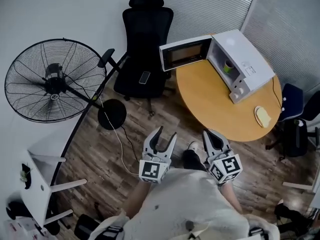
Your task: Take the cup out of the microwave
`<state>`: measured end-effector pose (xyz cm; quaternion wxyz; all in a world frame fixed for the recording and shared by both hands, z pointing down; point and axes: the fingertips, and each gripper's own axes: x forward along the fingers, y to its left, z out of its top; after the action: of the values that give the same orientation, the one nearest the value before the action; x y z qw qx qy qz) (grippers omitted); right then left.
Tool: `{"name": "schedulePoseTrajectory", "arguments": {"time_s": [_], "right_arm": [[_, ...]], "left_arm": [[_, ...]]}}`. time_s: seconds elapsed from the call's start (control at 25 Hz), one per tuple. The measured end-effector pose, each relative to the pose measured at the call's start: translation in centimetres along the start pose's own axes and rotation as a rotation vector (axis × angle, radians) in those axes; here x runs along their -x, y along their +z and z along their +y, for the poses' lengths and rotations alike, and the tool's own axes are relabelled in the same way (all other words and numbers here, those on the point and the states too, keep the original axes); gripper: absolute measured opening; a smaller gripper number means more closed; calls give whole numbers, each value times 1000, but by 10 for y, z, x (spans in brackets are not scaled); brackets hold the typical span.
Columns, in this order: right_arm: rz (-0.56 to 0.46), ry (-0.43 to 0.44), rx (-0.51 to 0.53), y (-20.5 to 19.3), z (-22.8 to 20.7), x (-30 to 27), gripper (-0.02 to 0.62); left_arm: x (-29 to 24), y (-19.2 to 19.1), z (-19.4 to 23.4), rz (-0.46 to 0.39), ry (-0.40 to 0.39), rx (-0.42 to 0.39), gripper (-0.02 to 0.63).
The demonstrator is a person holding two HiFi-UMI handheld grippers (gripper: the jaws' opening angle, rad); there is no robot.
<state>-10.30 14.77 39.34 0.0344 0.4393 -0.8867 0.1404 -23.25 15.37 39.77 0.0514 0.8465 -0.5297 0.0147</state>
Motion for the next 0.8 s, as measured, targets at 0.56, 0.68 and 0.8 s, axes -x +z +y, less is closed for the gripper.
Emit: {"name": "schedulePoseTrajectory", "arguments": {"time_s": [0.56,0.68,0.8], "right_arm": [[-3,44,5,41,-131,-58,8],[-12,44,20,49,-164,-64,8],[-18,18,21,54,-195,-65,8]], "left_arm": [[-141,18,-14,-22,33,-6,238],[-175,17,-24,-17,29,-11,238],[-203,12,-39,8,-11,-25,238]]}}
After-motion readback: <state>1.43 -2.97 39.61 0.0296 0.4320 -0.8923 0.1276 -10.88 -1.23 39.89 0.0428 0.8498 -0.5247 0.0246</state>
